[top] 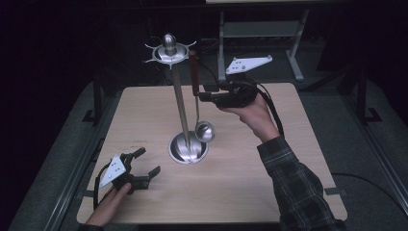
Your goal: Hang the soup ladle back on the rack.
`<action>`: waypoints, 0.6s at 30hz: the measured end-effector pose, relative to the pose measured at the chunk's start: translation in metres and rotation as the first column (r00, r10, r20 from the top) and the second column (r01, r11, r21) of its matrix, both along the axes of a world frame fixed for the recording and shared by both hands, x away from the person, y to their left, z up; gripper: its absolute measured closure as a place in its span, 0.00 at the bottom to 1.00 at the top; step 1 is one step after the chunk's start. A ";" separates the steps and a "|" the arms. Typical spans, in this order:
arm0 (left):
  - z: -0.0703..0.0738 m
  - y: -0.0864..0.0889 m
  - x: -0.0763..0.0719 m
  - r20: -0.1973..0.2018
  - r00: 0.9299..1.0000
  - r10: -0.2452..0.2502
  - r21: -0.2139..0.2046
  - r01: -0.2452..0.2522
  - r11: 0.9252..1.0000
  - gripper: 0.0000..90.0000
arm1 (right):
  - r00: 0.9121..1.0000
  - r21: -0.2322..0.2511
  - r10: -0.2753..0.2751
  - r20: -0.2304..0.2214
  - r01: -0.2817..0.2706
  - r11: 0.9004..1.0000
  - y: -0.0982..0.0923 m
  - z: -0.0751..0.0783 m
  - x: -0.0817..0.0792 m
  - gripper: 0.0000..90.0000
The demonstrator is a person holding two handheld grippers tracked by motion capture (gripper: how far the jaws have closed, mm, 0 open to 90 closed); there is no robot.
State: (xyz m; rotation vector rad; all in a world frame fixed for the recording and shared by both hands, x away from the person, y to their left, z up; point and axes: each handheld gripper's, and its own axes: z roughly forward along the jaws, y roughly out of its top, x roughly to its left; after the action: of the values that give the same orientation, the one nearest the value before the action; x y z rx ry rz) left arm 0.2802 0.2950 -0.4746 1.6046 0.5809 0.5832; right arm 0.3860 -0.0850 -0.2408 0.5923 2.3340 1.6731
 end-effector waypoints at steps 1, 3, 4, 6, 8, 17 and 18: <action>0.000 0.000 0.000 0.000 1.000 0.000 -0.001 0.000 1.000 0.11 | 1.000 -0.001 -0.005 -0.001 0.005 1.000 -0.003 -0.002 -0.001 0.63; 0.000 0.000 0.000 0.000 1.000 0.002 -0.005 -0.002 1.000 0.11 | 1.000 -0.005 -0.012 -0.007 0.012 1.000 -0.008 -0.007 -0.003 0.61; 0.000 0.000 0.000 0.002 1.000 0.001 -0.004 -0.001 1.000 0.11 | 1.000 -0.007 -0.021 -0.008 0.021 1.000 -0.011 -0.010 -0.004 0.60; 0.000 0.000 0.000 0.001 1.000 0.001 -0.004 -0.001 1.000 0.11 | 0.999 -0.013 -0.032 -0.012 0.032 0.999 -0.018 -0.016 -0.007 0.57; 0.000 0.000 0.000 -0.001 1.000 0.002 -0.007 -0.002 1.000 0.11 | 0.999 -0.023 -0.049 -0.022 0.048 0.999 -0.024 -0.024 -0.010 0.56; 0.000 0.000 0.000 -0.001 1.000 0.007 -0.009 -0.007 1.000 0.11 | 0.991 -0.055 -0.126 -0.047 0.123 0.991 -0.056 -0.063 -0.028 0.48; 0.000 0.000 0.000 -0.003 1.000 0.008 -0.010 -0.008 1.000 0.11 | 0.990 -0.056 -0.134 -0.046 0.131 0.990 -0.059 -0.068 -0.029 0.48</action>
State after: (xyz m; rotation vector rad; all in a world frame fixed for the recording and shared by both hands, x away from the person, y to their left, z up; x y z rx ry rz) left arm 0.2803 0.2952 -0.4748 1.5944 0.5915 0.5827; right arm 0.3569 -0.1444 -0.3087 0.7682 2.3088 1.5509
